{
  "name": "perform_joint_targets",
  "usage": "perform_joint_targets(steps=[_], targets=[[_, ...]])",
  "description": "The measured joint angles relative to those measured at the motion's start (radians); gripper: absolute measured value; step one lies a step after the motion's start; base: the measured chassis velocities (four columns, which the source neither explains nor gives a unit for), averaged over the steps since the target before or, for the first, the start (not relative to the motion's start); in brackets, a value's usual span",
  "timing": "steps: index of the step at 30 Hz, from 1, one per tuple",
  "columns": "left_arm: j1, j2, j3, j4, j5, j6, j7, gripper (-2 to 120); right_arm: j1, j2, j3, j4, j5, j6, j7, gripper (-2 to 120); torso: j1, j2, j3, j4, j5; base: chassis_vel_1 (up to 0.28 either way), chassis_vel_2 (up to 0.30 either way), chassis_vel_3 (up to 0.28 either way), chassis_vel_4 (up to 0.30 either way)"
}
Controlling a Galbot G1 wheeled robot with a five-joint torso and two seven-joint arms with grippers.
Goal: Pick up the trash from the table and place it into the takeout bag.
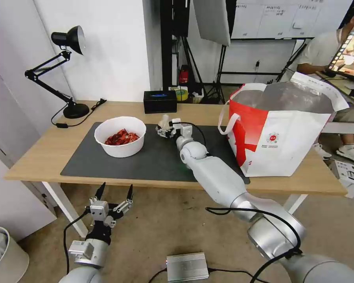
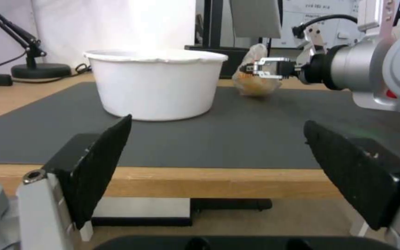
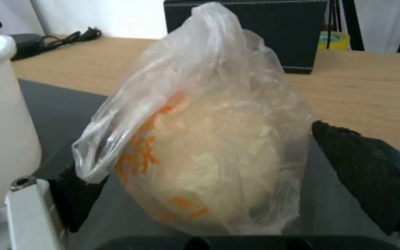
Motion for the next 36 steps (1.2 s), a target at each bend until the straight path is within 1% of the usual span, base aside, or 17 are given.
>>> perform_joint_targets(steps=[8,12,14,15,19,20,23,24,26,28,30,33,36], targets=[[0.001,-0.004,0.0,0.003,0.002,-0.001,0.0,100,-0.004,0.008,0.016,-0.028,-0.018,0.008,-0.003,99,0.0,0.0,0.0,0.0,0.0,0.0,0.0,0.0,0.0],[0.001,-0.007,0.001,0.005,0.005,-0.002,0.0,100,-0.006,0.011,0.019,-0.037,-0.019,0.01,-0.007,95,0.0,0.0,0.0,0.0,0.0,0.0,0.0,0.0,0.0],[0.001,-0.01,0.003,0.006,0.01,-0.003,0.0,100,-0.006,0.015,0.024,-0.045,-0.019,0.013,-0.009,84,0.0,0.0,0.0,0.0,0.0,0.0,0.0,0.0,0.0],[0.001,-0.01,0.003,0.006,0.01,-0.003,0.0,100,-0.006,0.015,0.024,-0.045,-0.019,0.013,-0.009,84,0.0,0.0,0.0,0.0,0.0,0.0,0.0,0.0,0.0],[0.002,-0.011,0.004,0.007,0.013,-0.003,0.0,100,-0.006,0.017,0.031,-0.051,-0.02,0.015,-0.01,65,0.0,0.0,0.0,0.0,0.0,0.0,0.0,0.0,0.0],[0.002,-0.011,0.004,0.007,0.013,-0.003,0.0,100,-0.006,0.017,0.031,-0.051,-0.02,0.015,-0.01,65,0.0,0.0,0.0,0.0,0.0,0.0,0.0,0.0,0.0],[0.002,-0.012,0.004,0.007,0.014,-0.003,0.0,100,-0.006,0.018,0.033,-0.056,-0.02,0.016,-0.01,51,0.0,0.0,0.0,0.0,0.0,0.0,0.0,0.0,0.0],[0.002,-0.012,0.004,0.007,0.014,-0.003,0.0,100,-0.006,0.018,0.033,-0.056,-0.02,0.016,-0.01,51,0.0,0.0,0.0,0.0,0.0,0.0,0.0,0.0,0.0],[0.002,-0.013,0.006,0.008,0.016,-0.003,0.0,100,-0.006,0.018,0.036,-0.061,-0.02,0.016,-0.011,41,0.0,0.0,0.0,0.0,0.0,0.0,0.0,0.0,0.0],[0.002,-0.013,0.006,0.008,0.016,-0.004,0.0,100,-0.006,0.018,0.036,-0.062,-0.02,0.016,-0.011,39,0.0,0.0,0.0,0.0,0.0,0.0,0.0,0.0,0.0],[0.003,-0.014,0.007,0.008,0.017,-0.004,0.0,100,-0.006,0.018,0.038,-0.064,-0.02,0.017,-0.011,28,0.0,0.0,0.0,-0.0001,0.0,0.0,0.0,0.0,0.0],[0.004,-0.015,0.007,0.008,0.019,-0.004,0.0,100,-0.006,0.018,0.039,-0.064,-0.02,0.017,-0.011,23,0.0,0.0,0.0,0.0,0.0,0.0,0.0,0.0,0.0],[0.005,-0.015,0.008,0.008,0.02,-0.004,0.0,100,-0.007,0.018,0.04,-0.064,-0.019,0.017,-0.01,14,0.0,0.0,0.0,0.0,0.0,0.0,0.0,0.0,0.0]])
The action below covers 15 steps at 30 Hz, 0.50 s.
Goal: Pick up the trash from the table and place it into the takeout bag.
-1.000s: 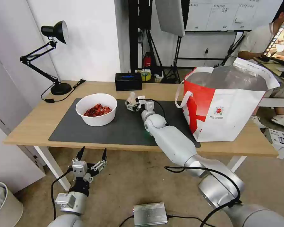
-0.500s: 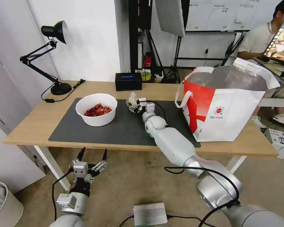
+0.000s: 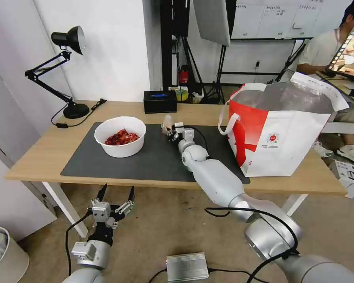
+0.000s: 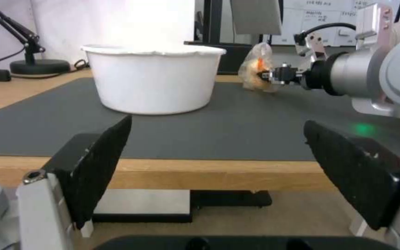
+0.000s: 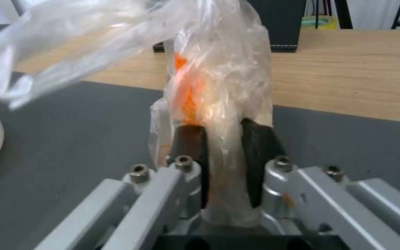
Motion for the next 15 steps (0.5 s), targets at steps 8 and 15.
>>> perform_joint_targets(steps=[8,15], targets=[[0.002,0.001,-0.001,-0.001,0.001,0.0,0.0,100,-0.011,-0.002,0.0,0.016,0.0,0.001,0.007,4,0.0,0.0,0.0,0.0,0.0,0.0,0.0,0.0,0.0],[0.003,0.006,-0.008,0.003,-0.003,-0.005,0.0,100,-0.059,-0.054,-0.018,0.134,-0.001,0.001,0.031,0,0.0,0.0,0.0,0.0,0.0001,0.0,0.0,0.0,0.0]])
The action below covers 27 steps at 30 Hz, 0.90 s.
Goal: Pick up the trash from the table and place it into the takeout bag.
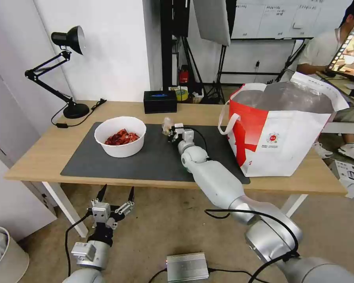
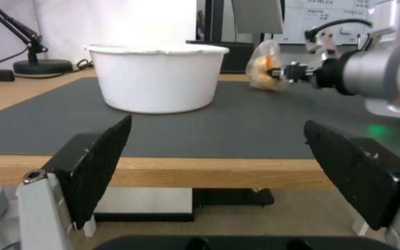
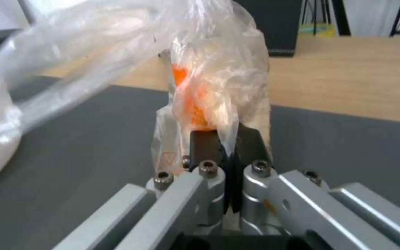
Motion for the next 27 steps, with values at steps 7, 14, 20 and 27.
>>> perform_joint_targets(steps=[7,14,20,27], targets=[[-0.008,0.006,-0.001,0.01,-0.007,-0.012,0.0,100,-0.051,-0.112,-0.031,0.196,-0.013,0.0,0.032,0,0.0,0.0,0.0,-0.0001,0.0001,0.0,0.0,0.0,0.0],[-0.013,0.014,-0.001,0.014,-0.02,-0.012,0.0,100,-0.096,-0.215,-0.038,0.358,-0.05,0.032,0.036,0,0.0,0.0,0.0,-0.0003,0.0001,0.0,0.0,0.0,0.0],[-0.018,0.034,-0.009,0.017,-0.038,-0.012,0.0,100,-0.136,-0.301,-0.03,0.519,-0.064,0.099,0.008,0,0.0,0.0,0.0,0.0,0.0001,0.0,0.0,0.0,0.0],[-0.023,0.055,-0.016,0.016,-0.055,-0.012,0.0,100,-0.173,-0.368,0.013,0.665,-0.07,0.134,-0.005,0,0.0,0.0,0.0,0.0,0.0001,0.0,0.0,0.0,0.0]])
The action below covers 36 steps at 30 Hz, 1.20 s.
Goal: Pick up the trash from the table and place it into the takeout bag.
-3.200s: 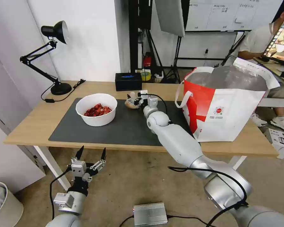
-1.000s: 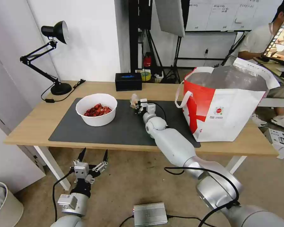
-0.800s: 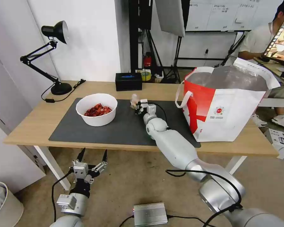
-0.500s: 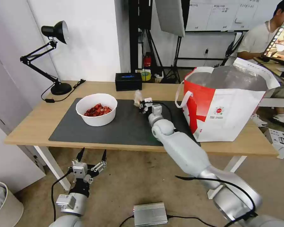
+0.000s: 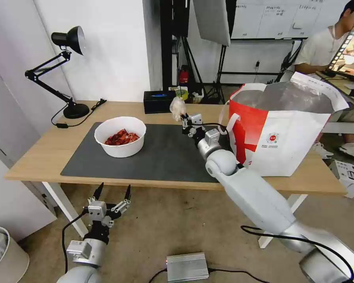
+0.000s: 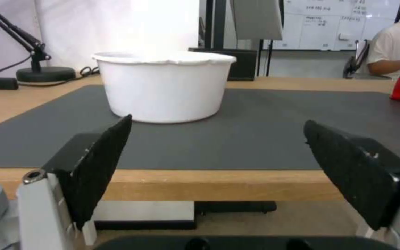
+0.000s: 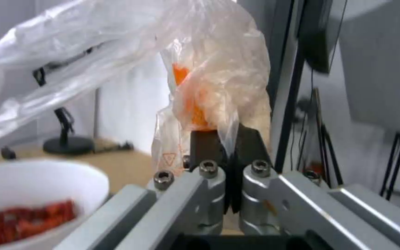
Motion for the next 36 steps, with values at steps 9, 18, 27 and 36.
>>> perform_joint_targets(steps=[9,18,27,36], targets=[[-0.008,0.006,0.003,0.002,-0.003,0.003,0.0,100,-0.067,-0.108,0.165,0.188,0.015,0.032,-0.034,0,0.0,0.0,0.0,0.0,0.0,0.0,0.0,0.0,0.0],[-0.011,0.012,0.009,0.001,0.001,0.014,0.0,100,-0.097,-0.191,0.332,0.264,0.064,0.039,-0.036,0,0.0,0.0,0.0,-0.0002,0.0001,0.0,0.0,0.0,0.0],[-0.009,0.012,0.017,0.003,0.009,0.02,0.0,100,-0.132,-0.237,0.472,0.273,0.077,0.048,-0.021,0,0.0,0.0,0.0,-0.0001,0.0,0.0,0.0,0.0,0.0],[-0.005,0.008,0.028,0.009,0.021,0.02,0.0,100,-0.244,-0.285,0.561,0.316,0.072,0.015,0.005,0,0.0,0.0,0.0,-0.0001,0.0,0.0,0.0,0.0,0.0]])
